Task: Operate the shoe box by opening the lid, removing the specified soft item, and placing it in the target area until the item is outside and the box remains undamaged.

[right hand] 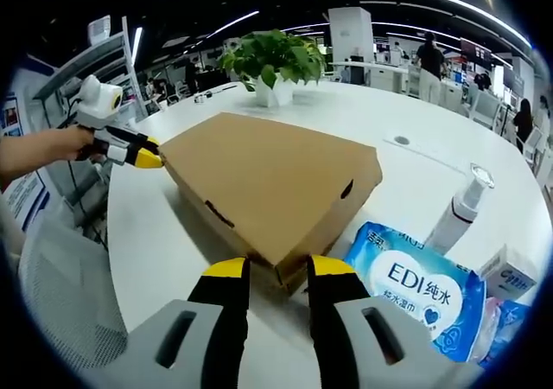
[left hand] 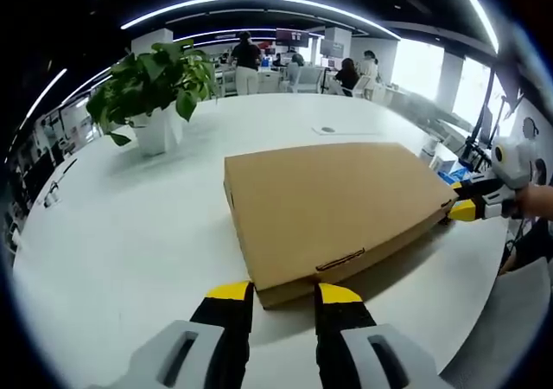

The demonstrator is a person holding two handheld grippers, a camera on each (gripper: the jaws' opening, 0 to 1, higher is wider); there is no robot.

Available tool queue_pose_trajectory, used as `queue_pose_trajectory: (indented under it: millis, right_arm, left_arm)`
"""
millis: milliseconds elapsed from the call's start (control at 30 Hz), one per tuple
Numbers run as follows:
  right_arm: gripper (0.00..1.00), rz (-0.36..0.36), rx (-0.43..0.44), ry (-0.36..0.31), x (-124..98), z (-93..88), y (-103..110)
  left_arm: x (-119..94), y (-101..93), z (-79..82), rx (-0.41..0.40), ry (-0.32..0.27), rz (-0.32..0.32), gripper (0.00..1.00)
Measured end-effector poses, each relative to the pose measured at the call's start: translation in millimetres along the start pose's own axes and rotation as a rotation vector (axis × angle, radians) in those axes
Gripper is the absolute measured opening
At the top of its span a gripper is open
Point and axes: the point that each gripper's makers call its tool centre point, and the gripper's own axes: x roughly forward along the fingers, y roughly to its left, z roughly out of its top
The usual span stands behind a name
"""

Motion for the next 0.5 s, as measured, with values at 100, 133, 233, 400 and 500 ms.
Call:
queue_pose_trajectory:
  millis: [100,133,233,400,500]
  right_arm:
    - [0.24,-0.002,0.002,0.0,-0.4,-0.3,0.0]
    - [0.24,-0.002,0.006,0.0,-0.6,-0.5,0.0]
    - [0.24,-0.008,0.015,-0.008,-1.7,0.2,0.5]
    - [0.29,-0.021,0.007,-0.03,-7.6,3.8,1.0]
    - [0.3,-0.028,0.001,-0.037,-15.0,3.8,-0.2]
  left_arm:
    - [0.0,0.1,-0.3,0.006,-0.002,-0.001,0.28]
    - [-0.1,0.1,-0.5,0.011,-0.003,-0.001,0.28]
    - [0.2,-1.2,-0.6,0.013,-0.004,-0.008,0.3]
    - [-3.2,-4.9,-1.3,0.027,-0.018,-0.007,0.35]
    - [-8.3,-6.5,-1.1,0.021,-0.03,-0.003,0.39]
